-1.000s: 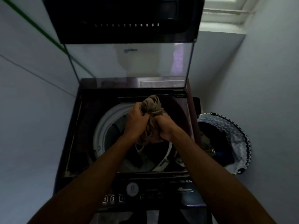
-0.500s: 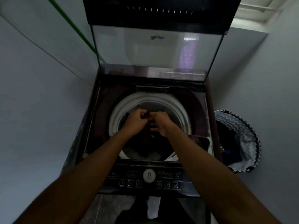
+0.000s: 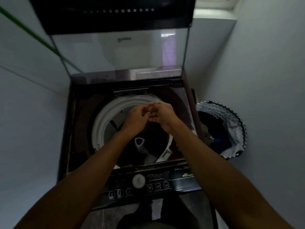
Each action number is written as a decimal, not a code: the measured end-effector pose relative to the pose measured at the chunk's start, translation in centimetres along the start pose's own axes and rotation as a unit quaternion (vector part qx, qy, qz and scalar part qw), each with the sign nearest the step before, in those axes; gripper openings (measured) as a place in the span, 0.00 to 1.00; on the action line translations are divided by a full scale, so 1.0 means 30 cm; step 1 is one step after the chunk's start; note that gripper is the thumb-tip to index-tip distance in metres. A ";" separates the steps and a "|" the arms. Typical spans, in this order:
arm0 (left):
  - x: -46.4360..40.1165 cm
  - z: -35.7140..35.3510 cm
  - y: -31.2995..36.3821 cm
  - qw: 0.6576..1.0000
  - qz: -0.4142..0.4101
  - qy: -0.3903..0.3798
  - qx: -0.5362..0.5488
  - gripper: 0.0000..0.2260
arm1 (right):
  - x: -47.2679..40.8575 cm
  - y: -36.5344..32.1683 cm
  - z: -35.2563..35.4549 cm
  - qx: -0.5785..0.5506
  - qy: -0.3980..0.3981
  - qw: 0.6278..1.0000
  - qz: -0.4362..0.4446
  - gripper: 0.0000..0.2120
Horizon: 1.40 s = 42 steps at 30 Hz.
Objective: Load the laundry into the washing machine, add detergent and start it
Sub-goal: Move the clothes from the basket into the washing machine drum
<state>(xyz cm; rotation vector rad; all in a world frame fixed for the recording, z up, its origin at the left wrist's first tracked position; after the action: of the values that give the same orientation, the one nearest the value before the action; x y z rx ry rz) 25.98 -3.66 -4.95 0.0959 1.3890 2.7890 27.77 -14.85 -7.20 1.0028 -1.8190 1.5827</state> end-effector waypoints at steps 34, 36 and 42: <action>-0.437 -1.142 0.405 0.885 -0.122 -0.389 -0.225 0.29 | -0.289 0.140 1.214 -0.066 0.242 0.959 -0.133 0.07; -0.441 -1.182 0.322 0.878 -0.100 -0.402 -0.238 0.28 | -0.329 0.195 1.247 0.009 0.261 0.948 -0.180 0.10; -0.402 -1.200 0.333 0.895 -0.046 -0.397 -0.199 0.17 | -0.348 0.284 1.254 0.113 0.260 0.928 -0.241 0.18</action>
<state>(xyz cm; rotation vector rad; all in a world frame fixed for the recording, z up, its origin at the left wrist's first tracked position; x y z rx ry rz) 35.68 -38.95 -19.14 0.9879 0.5966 2.4037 30.11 -49.38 -27.15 0.9202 -0.9613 1.5664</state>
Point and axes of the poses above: each hand's wrist, its own x-axis away from the middle knuckle, its own z-axis out of the back of the hand, y = z × x, the point moved 10 cm from there along -x, towards the middle knuckle, and after that the axes turned 14 degrees about -z, right-handed, at the moved point
